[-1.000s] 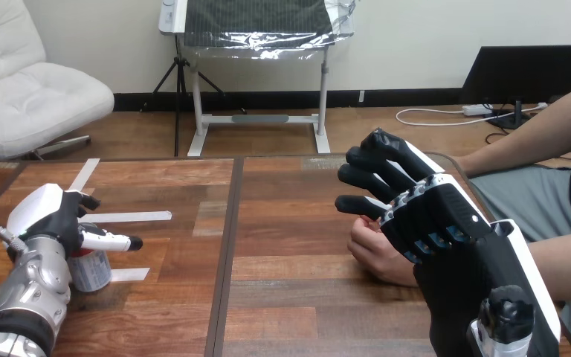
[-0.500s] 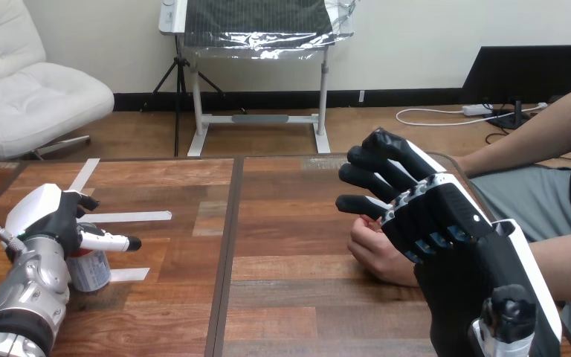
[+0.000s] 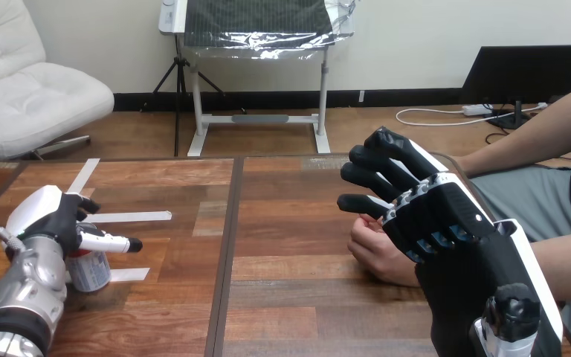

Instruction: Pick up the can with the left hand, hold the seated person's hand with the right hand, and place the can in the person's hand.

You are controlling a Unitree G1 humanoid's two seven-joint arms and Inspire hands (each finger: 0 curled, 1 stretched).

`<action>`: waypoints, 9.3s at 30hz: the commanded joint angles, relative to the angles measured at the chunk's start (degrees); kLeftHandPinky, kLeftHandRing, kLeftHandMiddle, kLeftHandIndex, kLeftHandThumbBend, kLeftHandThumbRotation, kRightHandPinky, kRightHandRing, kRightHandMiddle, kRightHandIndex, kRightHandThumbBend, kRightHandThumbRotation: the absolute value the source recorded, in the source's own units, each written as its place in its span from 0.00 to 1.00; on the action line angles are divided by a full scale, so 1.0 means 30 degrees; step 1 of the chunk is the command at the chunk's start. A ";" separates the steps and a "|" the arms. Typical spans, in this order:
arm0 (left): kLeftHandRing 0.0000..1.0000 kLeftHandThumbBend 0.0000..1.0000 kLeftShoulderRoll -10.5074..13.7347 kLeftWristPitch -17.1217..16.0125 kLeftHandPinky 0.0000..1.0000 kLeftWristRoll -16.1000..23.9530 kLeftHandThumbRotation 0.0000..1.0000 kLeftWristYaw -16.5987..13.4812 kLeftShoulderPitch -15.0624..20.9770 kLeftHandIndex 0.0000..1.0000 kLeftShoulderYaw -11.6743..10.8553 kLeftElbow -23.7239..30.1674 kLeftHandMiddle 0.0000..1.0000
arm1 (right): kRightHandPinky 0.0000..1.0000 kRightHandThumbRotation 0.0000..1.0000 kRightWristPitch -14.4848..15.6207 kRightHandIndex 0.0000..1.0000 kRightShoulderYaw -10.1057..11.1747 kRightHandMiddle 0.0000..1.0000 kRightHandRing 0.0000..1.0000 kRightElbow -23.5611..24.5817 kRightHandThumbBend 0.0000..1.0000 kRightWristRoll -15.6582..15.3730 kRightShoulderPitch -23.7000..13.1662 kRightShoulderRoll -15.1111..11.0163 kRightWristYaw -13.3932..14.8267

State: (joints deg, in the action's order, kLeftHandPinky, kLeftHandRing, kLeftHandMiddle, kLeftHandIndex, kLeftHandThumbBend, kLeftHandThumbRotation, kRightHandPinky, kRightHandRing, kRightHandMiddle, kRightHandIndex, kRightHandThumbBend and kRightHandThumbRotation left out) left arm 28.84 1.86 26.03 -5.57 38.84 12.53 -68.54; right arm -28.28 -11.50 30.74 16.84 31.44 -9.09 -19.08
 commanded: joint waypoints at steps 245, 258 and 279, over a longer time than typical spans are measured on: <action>0.81 0.87 0.2618 0.4503 0.70 -0.2387 0.12 0.5862 -0.4008 0.85 -0.2061 0.9963 0.85 | 0.80 0.85 -0.0383 0.87 -0.0128 0.86 0.86 0.0412 1.00 0.0185 -0.0476 0.0173 0.0250; 0.81 0.83 0.2654 0.4601 0.71 -0.2069 0.05 0.5667 -0.4022 0.84 -0.1909 1.0063 0.85 | 0.81 0.85 -0.0397 0.87 -0.0132 0.87 0.86 0.0387 1.00 0.0274 -0.0439 0.0135 0.0195; 0.72 0.77 0.2713 0.4107 0.61 -0.1605 0.00 0.4640 -0.4217 0.80 -0.1861 1.0135 0.77 | 0.83 0.84 -0.0252 0.87 -0.0130 0.87 0.87 0.0520 1.00 0.0387 -0.0399 0.0065 0.0163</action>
State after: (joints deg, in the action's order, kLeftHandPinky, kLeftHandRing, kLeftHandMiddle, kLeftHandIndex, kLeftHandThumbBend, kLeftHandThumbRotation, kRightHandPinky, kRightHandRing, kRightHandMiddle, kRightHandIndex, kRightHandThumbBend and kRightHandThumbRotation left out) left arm 35.57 15.63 20.05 10.12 25.22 7.06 -40.32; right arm -28.29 -12.33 30.74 17.14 31.69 -9.13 -18.39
